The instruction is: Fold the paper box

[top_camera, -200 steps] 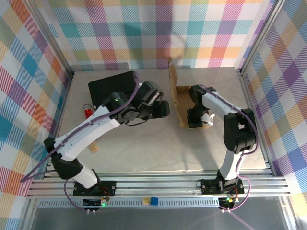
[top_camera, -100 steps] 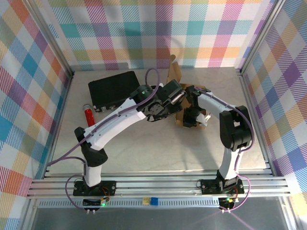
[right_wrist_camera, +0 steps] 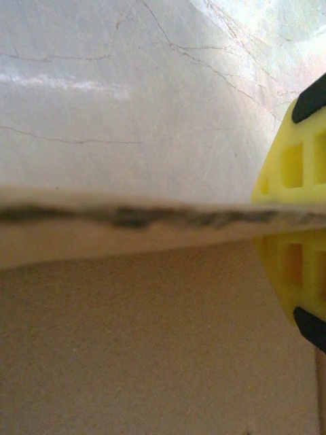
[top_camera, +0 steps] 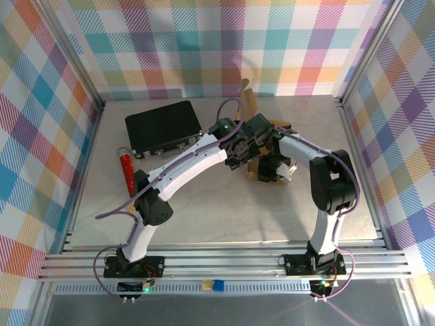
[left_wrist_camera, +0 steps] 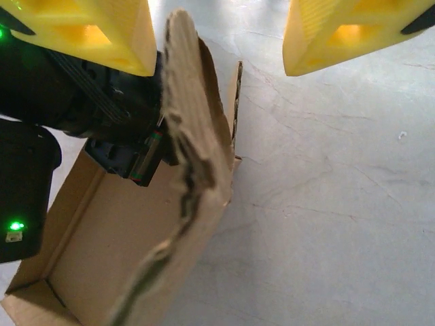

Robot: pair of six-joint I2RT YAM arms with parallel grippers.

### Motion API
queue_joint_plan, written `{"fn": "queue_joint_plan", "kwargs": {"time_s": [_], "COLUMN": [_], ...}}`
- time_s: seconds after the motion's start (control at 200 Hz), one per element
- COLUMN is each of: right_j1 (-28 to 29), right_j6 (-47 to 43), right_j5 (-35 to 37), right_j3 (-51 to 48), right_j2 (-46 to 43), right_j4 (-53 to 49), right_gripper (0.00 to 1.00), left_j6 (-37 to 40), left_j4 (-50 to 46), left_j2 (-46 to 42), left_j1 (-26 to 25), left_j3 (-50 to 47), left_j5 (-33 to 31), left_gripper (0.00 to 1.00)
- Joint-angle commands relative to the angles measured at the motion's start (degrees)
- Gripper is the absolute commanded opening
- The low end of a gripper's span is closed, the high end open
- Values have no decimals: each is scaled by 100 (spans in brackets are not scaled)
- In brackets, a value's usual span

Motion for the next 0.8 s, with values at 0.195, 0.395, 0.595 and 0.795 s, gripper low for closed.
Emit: {"fn": "queue_joint_plan", "kwargs": {"time_s": [0.195,0.395,0.595,0.795], "right_j1": [89,116,129,125], "right_j6": [204,258,267,-336], "right_j5": [-193,-211,-271,-369], "right_j3": [-137,-159,-133,410], "right_j2": [-58,-80,-95,-209], "right_j4": [8,50,59,-438], "right_gripper": [0,0,0,70], "left_j6": [132,311,524,1449], "left_j4": [-183,-332,-525,-625], "left_j2": [263,324,311,175], "left_j1": [29,29,29,34], "left_j3": [78,80,-69,-156], "left_j5": [-293,-671,-1015,-1571], "left_gripper": [27,13,0,0]}}
